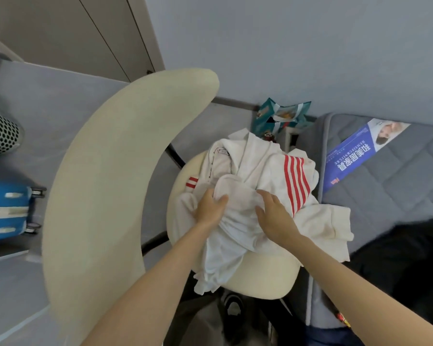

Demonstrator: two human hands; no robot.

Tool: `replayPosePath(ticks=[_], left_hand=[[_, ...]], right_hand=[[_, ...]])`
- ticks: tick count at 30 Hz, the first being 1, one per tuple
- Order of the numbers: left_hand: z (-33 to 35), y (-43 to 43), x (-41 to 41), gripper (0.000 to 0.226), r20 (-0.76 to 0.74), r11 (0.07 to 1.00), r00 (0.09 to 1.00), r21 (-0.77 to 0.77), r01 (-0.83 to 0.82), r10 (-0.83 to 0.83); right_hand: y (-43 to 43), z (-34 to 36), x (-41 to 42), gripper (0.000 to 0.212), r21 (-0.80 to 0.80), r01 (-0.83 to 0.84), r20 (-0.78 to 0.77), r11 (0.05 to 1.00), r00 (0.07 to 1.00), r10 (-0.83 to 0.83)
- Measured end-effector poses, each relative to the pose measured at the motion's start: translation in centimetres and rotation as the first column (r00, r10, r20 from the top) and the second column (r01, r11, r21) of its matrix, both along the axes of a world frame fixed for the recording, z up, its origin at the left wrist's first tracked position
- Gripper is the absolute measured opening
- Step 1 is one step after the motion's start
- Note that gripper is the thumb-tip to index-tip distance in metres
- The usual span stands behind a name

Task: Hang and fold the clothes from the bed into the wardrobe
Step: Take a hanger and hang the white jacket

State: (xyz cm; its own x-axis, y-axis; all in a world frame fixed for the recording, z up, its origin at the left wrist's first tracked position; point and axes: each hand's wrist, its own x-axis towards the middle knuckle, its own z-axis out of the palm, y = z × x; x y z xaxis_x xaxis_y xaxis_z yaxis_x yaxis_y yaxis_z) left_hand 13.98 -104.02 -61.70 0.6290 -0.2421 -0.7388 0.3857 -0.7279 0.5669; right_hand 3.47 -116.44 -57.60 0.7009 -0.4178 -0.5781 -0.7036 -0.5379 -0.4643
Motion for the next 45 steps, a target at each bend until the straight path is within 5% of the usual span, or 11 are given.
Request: replayPosePath(ticks=[6,14,17,20,25,29,33,35,37,40,45], left_hand=[[2.7,-0.8,-4.0,0.031,-0.115,0.959,0.987,-0.274,0.073,-0.109],[4.3,-1.5,-11.6,0.022,-0.241,0.854,0.866,-0.411,0.319,-0.439],[4.6,-0.6,-11.9,0.028,-0.311,0.845,0.817,-0.408,0.347,-0.485],[5.1,0.2,-10.9,0.024,-0.278,0.888,0.873,-0.352,0.297,-0.402],[7.4,-0.5,-8.2,0.031,0.306,0.958,0.939,-0.184,0.219,-0.156],[9.5,-3.6,-6.1,0.076,0.744,0.835,0.521,0.091,0.542,-0.419],[9.5,-6.6,-6.4,0.096,0.462,0.207,-0.061,0.506,0.837,-0.885],[8.6,-6.8,-7.9,0.107,0.250,-0.032,-0.212,0.573,0.819,-0.945],[7.4,-6.0,-9.6,0.122,0.127,0.028,-0.053,0.564,0.825,-0.991],[6.4,-4.9,-10.7,0.100,0.153,0.358,0.329,0.535,0.766,-0.932],[5.6,-3.1,-8.0,0.050,0.234,0.497,0.461,0.618,0.609,-0.856]], right_hand=[[-3.6,0.1,1.1,0.042,0.192,0.361,-0.030,0.913,0.932,-0.362],[-4.1,-0.1,-2.1,0.081,0.261,0.344,-0.413,0.902,0.884,-0.218],[-3.8,0.2,-4.4,0.035,0.208,0.340,-0.211,0.917,0.931,-0.297],[-3.9,2.3,-5.9,0.037,0.135,0.370,0.145,0.919,0.910,-0.388],[-5.1,7.2,-9.6,0.042,-0.097,0.270,0.366,0.958,0.905,-0.218],[-5.8,10.9,-13.7,0.027,0.046,-0.030,0.228,0.998,0.974,0.019],[-4.7,12.4,-17.3,0.021,0.222,-0.098,0.031,0.970,0.995,0.093],[-3.9,12.4,-18.9,0.039,0.166,0.011,0.014,0.986,1.000,-0.014],[-3.4,12.5,-20.1,0.035,0.097,0.099,0.057,0.990,0.993,-0.105],[-3.1,12.8,-21.4,0.024,0.070,0.275,0.169,0.959,0.944,-0.283],[-2.4,12.0,-22.4,0.011,-0.243,0.585,0.249,0.774,0.809,-0.533]])
